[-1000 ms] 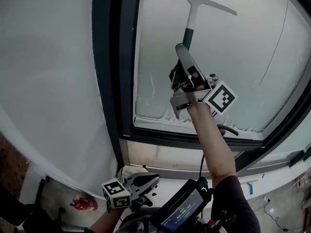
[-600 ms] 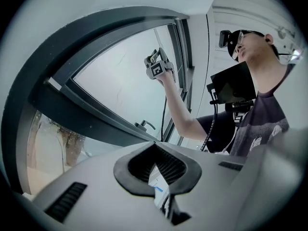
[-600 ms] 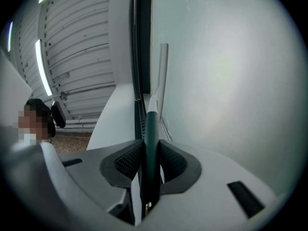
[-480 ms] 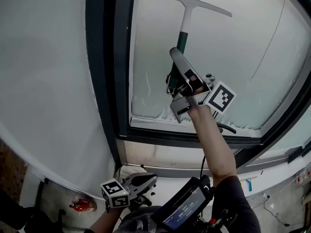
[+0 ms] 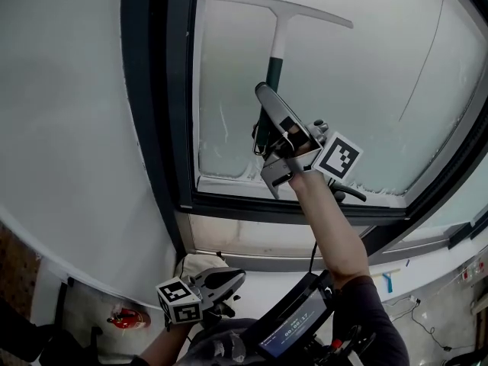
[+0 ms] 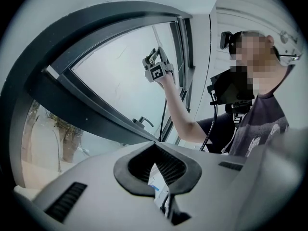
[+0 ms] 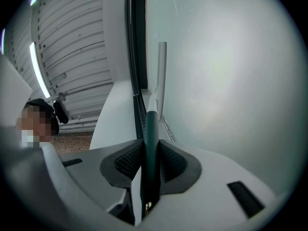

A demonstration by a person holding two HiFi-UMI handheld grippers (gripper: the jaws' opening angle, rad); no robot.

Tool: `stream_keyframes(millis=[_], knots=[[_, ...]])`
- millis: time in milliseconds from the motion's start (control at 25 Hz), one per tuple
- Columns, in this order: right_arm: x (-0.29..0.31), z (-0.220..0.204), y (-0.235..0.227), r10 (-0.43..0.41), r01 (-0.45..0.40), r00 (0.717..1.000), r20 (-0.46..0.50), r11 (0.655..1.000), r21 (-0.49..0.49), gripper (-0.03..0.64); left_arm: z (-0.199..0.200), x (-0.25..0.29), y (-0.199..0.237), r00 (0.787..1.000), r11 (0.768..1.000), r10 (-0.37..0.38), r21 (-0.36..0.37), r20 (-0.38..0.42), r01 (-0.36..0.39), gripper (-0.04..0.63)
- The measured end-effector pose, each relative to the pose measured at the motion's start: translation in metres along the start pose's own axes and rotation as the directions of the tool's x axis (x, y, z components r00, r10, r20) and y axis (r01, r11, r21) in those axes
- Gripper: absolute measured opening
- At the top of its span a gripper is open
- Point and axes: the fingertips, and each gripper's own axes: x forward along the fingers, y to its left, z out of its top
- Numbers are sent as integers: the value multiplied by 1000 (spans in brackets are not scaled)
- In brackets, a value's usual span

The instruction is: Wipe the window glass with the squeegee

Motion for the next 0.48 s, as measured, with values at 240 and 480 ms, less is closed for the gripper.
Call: stream_keyframes(millis=[240,480], knots=[[-12,-13,-3,-4,4,1000,-15,1000,23,97,-4,-1,-1,1000,1000,7,-9,2,-7,5],[-23,-26,-5,-6,7,1000,-26,999,46,97,-4,-1,-6,1000,1000,20,-12,7,-20,5]])
